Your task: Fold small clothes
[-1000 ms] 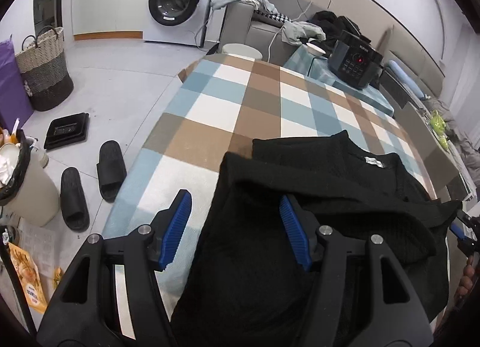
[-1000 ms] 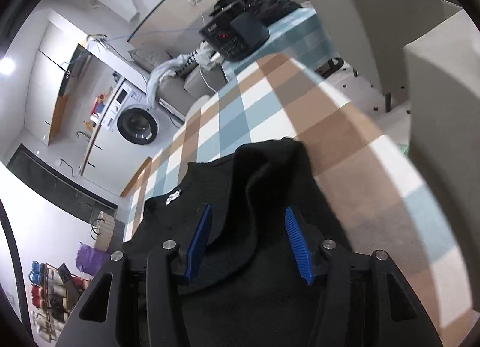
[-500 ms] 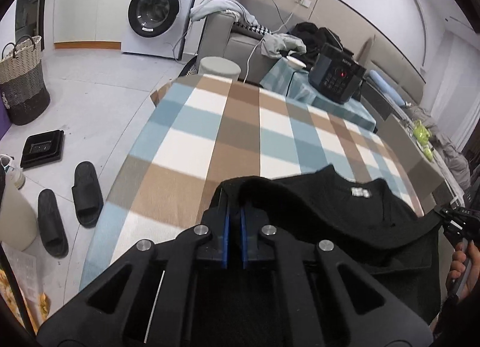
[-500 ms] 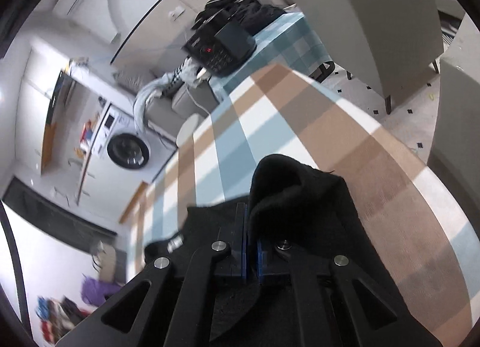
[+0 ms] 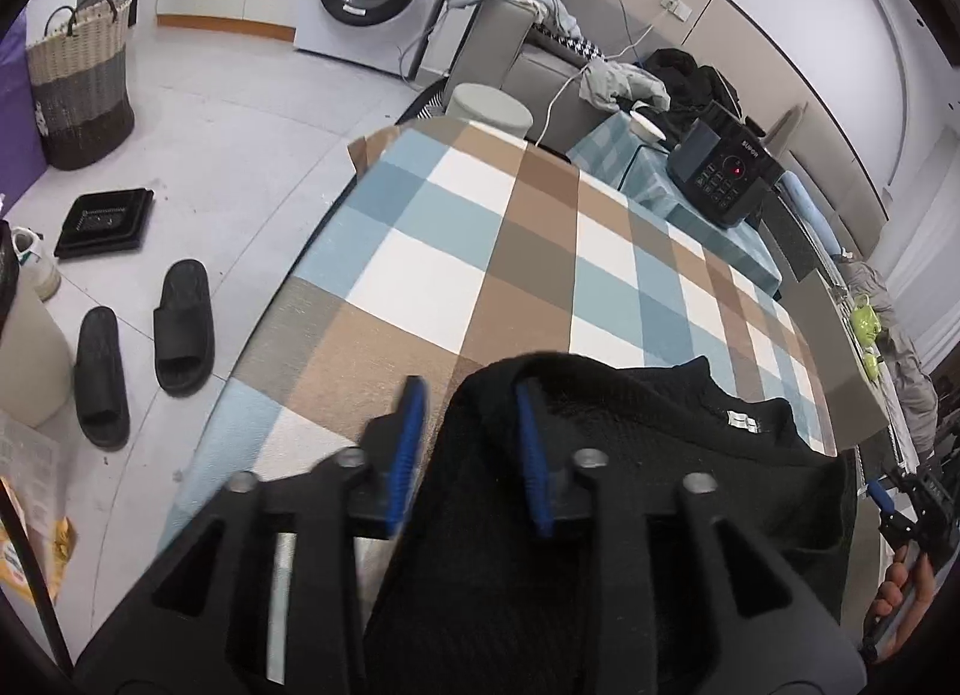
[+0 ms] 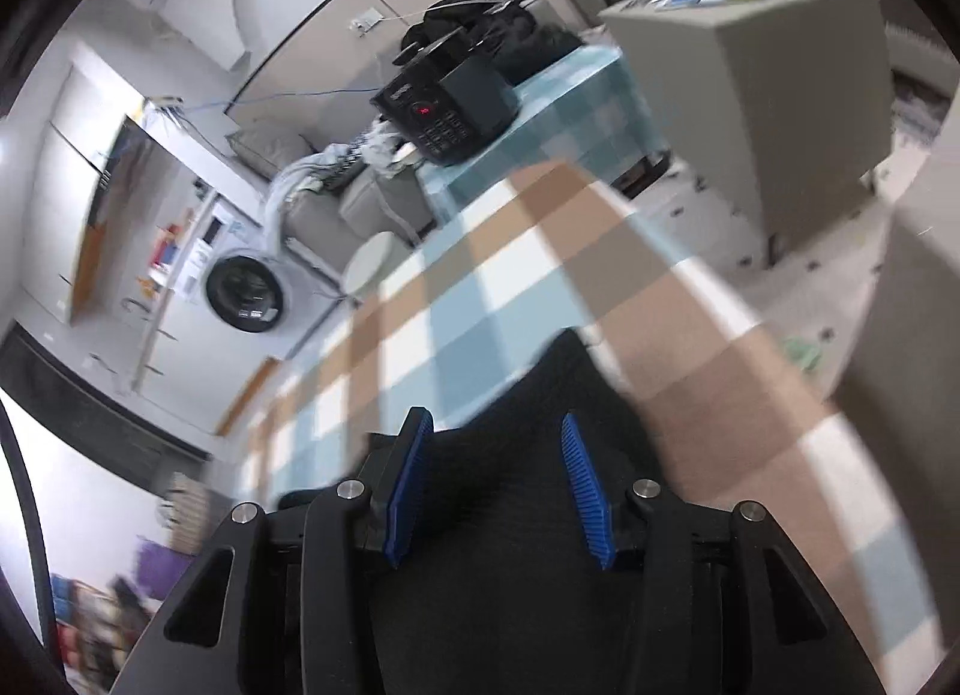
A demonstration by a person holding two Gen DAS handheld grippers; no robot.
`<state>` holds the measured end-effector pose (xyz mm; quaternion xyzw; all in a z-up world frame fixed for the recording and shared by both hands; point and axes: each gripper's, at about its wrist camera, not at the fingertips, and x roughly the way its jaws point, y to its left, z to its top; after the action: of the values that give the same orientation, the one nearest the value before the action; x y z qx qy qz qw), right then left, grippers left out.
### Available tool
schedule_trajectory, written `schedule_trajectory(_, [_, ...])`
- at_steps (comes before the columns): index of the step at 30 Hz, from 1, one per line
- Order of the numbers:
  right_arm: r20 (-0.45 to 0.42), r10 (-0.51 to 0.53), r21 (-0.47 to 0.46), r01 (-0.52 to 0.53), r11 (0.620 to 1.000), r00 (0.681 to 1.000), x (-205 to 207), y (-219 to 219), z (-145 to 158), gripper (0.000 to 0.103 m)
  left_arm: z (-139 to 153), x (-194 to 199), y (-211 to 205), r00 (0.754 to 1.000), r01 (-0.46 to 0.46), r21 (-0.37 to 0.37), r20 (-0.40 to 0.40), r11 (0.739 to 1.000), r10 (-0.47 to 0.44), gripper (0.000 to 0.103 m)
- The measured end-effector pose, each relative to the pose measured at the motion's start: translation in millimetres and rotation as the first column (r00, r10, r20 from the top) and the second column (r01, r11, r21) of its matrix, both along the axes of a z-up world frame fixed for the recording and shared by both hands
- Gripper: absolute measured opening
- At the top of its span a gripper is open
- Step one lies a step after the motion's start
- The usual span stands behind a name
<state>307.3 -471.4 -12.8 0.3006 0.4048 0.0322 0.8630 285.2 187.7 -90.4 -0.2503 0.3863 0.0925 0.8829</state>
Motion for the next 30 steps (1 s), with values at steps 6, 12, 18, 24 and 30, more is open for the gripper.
schedule_trajectory(6, [-0.065,-0.006,-0.04,0.004,0.999,0.998,-4,-16,-18,0.046,14,-18,-3,1.0,0.003,0.04,0.023,0.999,-0.004,0.048])
schedule_trajectory(12, [-0.078,0.058,-0.131,-0.068,0.989,0.995,15,5,-28,0.052,18,-23,-13,0.999,0.033,0.076,0.011,0.997,-0.034,0.049])
schedule_trajectory(18, [-0.068,0.041,-0.174,-0.053,0.983,0.997,28,7,-42,0.029,17,-28,-15,0.999,0.041,0.078,0.004,0.996,-0.042,0.049])
schedule_trajectory(24, [0.012,-0.02,-0.113,0.022,0.993,1.0,19,-13,-32,0.005,14,-31,-14,0.998,0.055,0.098,-0.015,0.994,-0.054,0.053])
schedule_trajectory(30, [-0.061,-0.043,-0.098,0.037,0.995,0.997,25,-17,-38,0.009,11,-27,-21,0.995,0.095,0.128,-0.041,0.987,-0.09,0.055])
